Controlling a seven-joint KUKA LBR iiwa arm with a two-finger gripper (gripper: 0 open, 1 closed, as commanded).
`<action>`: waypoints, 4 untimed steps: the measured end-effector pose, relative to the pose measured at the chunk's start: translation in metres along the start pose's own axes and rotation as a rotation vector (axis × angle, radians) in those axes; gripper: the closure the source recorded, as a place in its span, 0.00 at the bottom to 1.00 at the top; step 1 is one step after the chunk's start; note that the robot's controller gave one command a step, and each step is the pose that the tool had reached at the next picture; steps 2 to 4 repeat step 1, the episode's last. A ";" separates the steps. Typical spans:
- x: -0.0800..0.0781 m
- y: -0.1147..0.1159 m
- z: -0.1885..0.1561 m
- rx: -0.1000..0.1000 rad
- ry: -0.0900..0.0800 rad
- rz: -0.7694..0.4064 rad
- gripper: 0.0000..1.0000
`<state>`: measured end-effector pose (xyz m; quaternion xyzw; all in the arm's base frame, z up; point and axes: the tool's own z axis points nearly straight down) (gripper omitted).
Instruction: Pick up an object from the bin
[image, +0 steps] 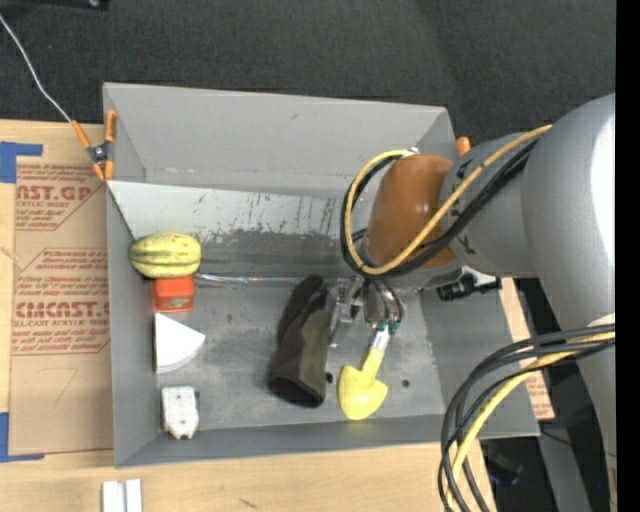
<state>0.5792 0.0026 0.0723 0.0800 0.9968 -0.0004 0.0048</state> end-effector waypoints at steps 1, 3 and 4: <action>0.000 0.000 0.000 0.000 0.000 0.000 1.00; 0.000 0.000 0.000 0.000 0.000 0.000 1.00; 0.000 0.000 0.000 0.000 0.000 0.000 1.00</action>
Offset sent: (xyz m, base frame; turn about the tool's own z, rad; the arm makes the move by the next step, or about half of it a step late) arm 0.0000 0.0000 0.0000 0.0000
